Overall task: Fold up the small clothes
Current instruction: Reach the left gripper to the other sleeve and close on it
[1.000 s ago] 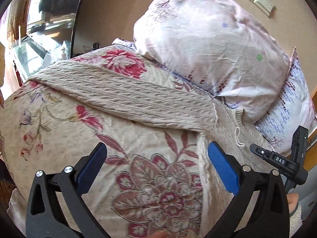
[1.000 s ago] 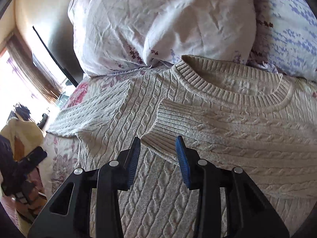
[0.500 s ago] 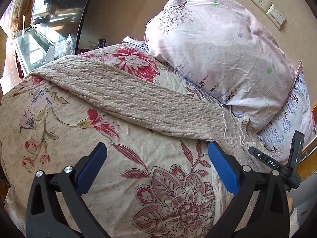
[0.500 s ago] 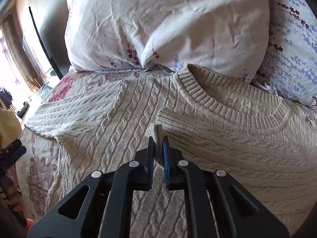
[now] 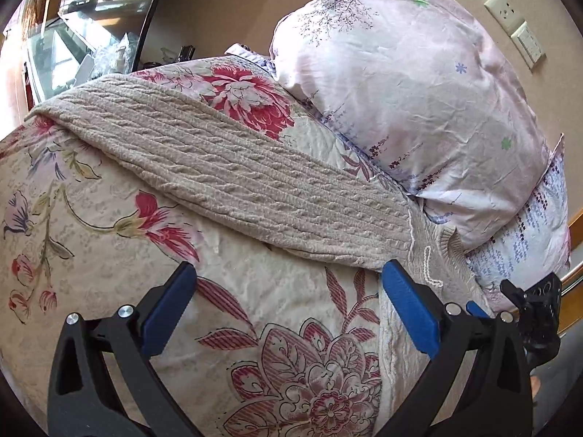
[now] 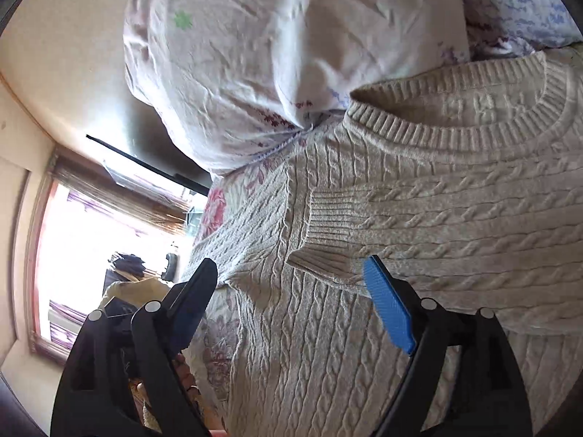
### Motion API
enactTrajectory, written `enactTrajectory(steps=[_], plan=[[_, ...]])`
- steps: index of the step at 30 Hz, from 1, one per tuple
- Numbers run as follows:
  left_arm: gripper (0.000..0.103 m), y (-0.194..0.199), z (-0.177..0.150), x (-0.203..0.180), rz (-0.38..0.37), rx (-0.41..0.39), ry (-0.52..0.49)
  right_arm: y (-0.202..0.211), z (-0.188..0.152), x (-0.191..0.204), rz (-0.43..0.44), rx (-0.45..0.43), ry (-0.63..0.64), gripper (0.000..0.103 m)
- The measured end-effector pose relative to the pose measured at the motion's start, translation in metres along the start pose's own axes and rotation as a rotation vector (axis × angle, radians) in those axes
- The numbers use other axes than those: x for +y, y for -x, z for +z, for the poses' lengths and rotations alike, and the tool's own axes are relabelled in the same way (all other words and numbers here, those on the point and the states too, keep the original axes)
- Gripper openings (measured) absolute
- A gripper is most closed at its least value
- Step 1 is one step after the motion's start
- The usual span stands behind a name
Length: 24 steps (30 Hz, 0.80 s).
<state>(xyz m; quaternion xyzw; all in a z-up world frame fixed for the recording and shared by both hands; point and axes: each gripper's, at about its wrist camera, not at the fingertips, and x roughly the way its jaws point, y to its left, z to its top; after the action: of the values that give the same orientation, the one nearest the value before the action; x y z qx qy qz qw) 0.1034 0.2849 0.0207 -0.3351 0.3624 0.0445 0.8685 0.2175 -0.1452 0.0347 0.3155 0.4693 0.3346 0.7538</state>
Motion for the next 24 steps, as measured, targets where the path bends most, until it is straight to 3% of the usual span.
enactTrajectory(steps=[4,9,18,21,24], plan=[[0.1,-0.006,0.01,0.014,-0.081,0.012,0.18,0.066,-0.003,-0.014,0.051,-0.103,0.025,0.09],[0.071,-0.017,0.016,0.025,-0.144,0.052,0.372,0.114,-0.01,-0.043,0.046,-0.216,0.026,0.092],[0.024,-0.022,0.023,0.046,-0.062,-0.013,0.494,0.147,-0.029,-0.076,0.044,-0.276,-0.015,0.092],[0.023,-0.02,0.024,0.057,-0.07,-0.046,0.564,0.155,-0.033,-0.075,0.027,-0.29,0.019,0.092],[0.019,-0.02,0.029,0.057,-0.066,-0.063,0.547,0.16,-0.037,-0.076,0.013,-0.301,0.038,0.092]])
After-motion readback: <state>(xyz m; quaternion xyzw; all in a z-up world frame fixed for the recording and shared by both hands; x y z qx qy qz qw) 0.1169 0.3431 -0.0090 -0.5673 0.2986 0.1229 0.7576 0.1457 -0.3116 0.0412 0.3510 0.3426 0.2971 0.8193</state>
